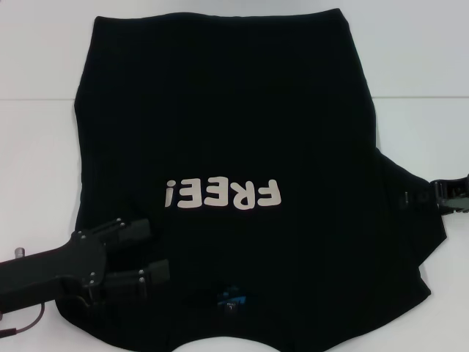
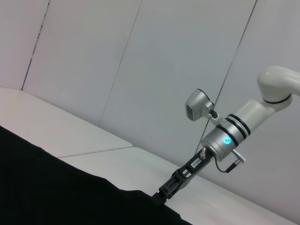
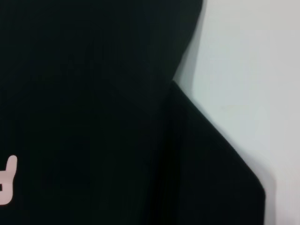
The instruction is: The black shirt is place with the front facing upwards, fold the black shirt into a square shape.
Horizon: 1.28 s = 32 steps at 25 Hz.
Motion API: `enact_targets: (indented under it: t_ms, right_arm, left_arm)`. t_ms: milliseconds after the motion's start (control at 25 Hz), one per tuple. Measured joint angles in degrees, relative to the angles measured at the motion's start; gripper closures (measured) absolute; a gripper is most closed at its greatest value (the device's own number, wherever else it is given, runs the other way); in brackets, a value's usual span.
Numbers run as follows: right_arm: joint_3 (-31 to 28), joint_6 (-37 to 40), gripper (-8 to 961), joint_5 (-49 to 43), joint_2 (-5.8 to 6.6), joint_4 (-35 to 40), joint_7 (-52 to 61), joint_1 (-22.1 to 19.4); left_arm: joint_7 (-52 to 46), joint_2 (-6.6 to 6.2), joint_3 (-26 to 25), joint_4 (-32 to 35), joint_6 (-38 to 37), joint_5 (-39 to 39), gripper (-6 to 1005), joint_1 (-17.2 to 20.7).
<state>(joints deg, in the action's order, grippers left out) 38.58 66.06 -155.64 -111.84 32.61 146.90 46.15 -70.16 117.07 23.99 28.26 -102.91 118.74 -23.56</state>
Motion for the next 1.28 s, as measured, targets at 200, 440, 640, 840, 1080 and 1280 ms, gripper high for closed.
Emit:
enact_targets:
  t_ms: [200,440,640,840,1080,1280]
  right_arm:
    - [0.4,0.0,8,0.0,-0.21,-0.5,0.0,0.5]
    - [0.5,0.4,9,0.1,-0.24,-0.8,-0.1,0.9]
    - [0.5,0.9,9,0.2,-0.24,-0.8,-0.2,1.0]
    - [0.5,1.1,21,0.2,-0.19,-0.8,0.0,1.1]
    - [0.6,1.2,35,-0.1,-0.10,0.0,-0.3,0.6]
    - [0.8,1.1,202,-0.1,-0.02,0.0,-0.3,0.5]
  left_arm:
    - [0.0,0.00,0.0,0.0,0.0,0.0,49,0.0]
    - [-0.1,-0.06,-0.1,0.0,0.0,0.0,49,0.0]
    - [-0.1,-0.09,-0.1,0.0,0.0,0.0,50,0.0]
    - [-0.1,-0.16,-0.1,0.0,0.0,0.0,50,0.0]
    - [-0.2,-0.25,-0.3,0.1,-0.4,0.0,50,0.0]
    - [-0.6,-0.28,-0.3,0.2,-0.5,0.0,50,0.0]
